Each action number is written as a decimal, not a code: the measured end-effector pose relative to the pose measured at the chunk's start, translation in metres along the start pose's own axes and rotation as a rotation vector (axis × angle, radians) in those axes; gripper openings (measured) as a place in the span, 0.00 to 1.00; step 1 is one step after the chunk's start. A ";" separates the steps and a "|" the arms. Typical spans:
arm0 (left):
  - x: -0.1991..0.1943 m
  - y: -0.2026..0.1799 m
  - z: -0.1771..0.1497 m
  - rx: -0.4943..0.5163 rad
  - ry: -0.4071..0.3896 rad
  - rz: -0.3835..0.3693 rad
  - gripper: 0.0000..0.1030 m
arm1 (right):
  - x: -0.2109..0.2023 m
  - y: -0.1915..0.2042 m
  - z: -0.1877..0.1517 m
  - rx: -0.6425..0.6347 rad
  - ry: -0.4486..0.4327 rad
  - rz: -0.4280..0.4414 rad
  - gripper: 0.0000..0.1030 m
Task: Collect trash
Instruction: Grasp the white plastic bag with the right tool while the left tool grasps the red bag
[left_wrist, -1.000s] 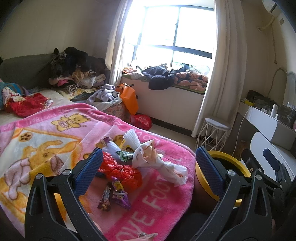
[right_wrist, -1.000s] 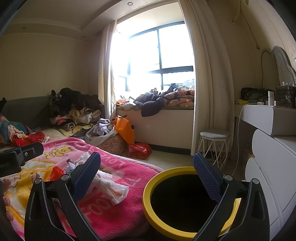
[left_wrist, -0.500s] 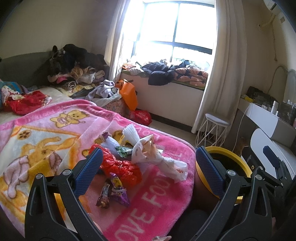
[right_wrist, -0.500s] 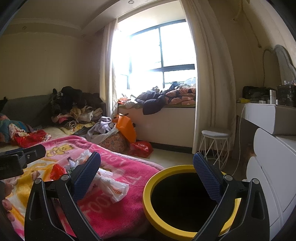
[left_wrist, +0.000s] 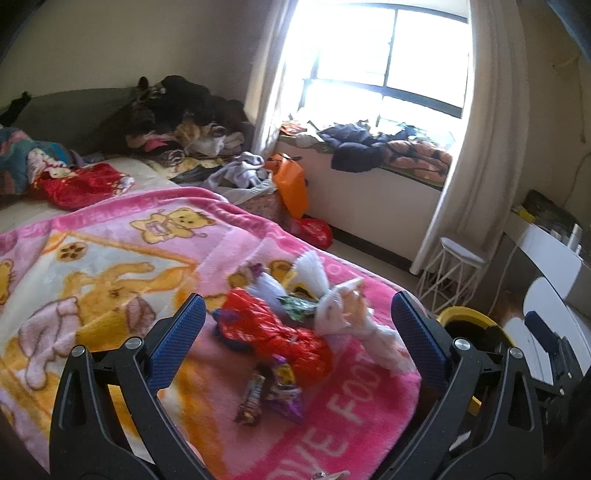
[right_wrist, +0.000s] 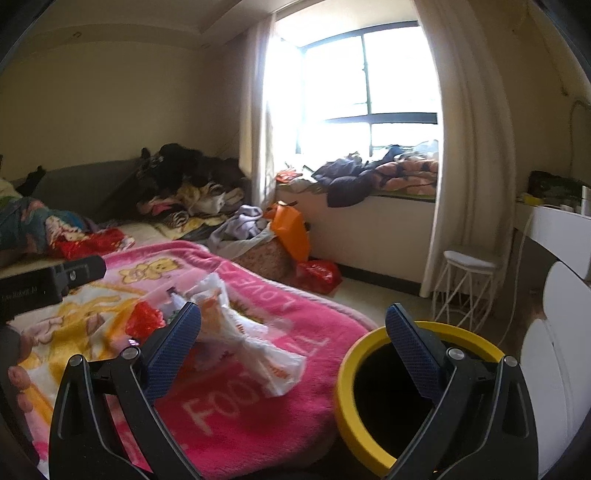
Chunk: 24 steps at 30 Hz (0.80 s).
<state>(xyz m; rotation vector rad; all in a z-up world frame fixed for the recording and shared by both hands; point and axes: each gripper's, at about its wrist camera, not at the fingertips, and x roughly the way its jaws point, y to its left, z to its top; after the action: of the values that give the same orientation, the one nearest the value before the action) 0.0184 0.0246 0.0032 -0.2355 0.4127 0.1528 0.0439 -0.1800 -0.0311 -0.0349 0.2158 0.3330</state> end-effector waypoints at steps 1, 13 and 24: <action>0.000 0.003 0.001 -0.007 -0.001 0.008 0.90 | 0.003 0.004 0.001 -0.004 0.007 0.013 0.94; 0.012 0.052 0.013 -0.087 0.009 0.076 0.90 | 0.039 0.033 0.013 -0.058 0.065 0.108 0.94; 0.048 0.093 0.017 -0.180 0.080 0.073 0.90 | 0.085 0.041 0.005 -0.138 0.222 0.161 0.94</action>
<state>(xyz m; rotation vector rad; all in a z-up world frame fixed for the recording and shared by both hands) 0.0502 0.1227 -0.0192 -0.4054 0.4882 0.2533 0.1102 -0.1137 -0.0441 -0.1920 0.4164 0.5052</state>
